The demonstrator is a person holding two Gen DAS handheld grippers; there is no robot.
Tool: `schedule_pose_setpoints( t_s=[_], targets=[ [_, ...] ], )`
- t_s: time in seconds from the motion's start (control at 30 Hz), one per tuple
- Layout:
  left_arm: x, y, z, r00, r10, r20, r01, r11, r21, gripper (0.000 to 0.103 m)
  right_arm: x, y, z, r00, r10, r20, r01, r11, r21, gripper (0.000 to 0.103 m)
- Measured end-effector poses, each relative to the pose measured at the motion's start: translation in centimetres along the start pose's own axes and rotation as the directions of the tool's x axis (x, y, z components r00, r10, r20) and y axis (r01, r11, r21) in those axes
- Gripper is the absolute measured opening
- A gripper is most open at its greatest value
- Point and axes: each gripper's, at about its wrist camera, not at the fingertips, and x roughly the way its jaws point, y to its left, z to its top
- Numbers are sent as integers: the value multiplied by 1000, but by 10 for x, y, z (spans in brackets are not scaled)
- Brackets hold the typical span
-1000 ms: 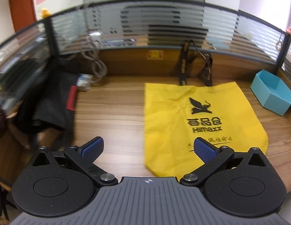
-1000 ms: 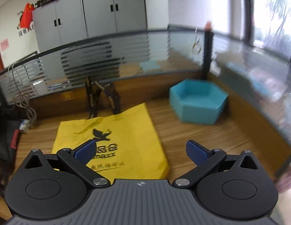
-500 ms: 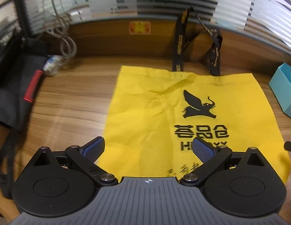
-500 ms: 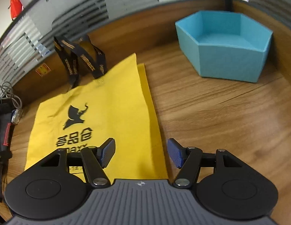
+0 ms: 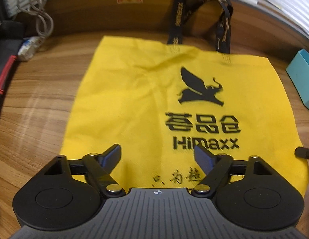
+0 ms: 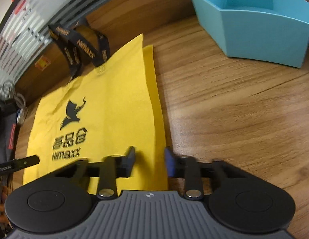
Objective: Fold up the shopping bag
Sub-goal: 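Grasp the bag's side edge with the right gripper and fold it lengthwise over the bag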
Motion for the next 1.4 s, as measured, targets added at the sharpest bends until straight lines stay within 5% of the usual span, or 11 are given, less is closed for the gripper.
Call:
schedule_pose_setpoints(
  t_s=[0.2, 0.47, 0.77, 0.9, 1.07, 1.4],
  targets=[
    [14, 2, -10, 998, -21, -61, 24, 999, 40, 73, -7, 19, 2, 997, 76, -6, -76, 997, -5, 2],
    [11, 10, -14, 997, -65, -47, 67, 997, 43, 74, 15, 64, -7, 987, 146, -73, -149, 988, -40, 3],
    [-22, 49, 8, 981, -194, 30, 195, 979, -53, 75, 52, 112, -33, 991, 50, -124, -71, 984, -166, 4],
    [-35, 40, 39, 960, -277, 48, 277, 961, 9, 81, 57, 127, -43, 993, -9, -118, -22, 966, -256, 7],
    [-19, 11, 44, 975, -221, 20, 218, 970, 109, 80, 65, 137, -65, 992, -69, -110, 24, 929, -370, 10],
    [13, -48, 53, 995, -100, -17, 100, 946, 309, 72, 54, 125, -87, 983, -54, -178, -12, 935, -354, 10]
  ],
)
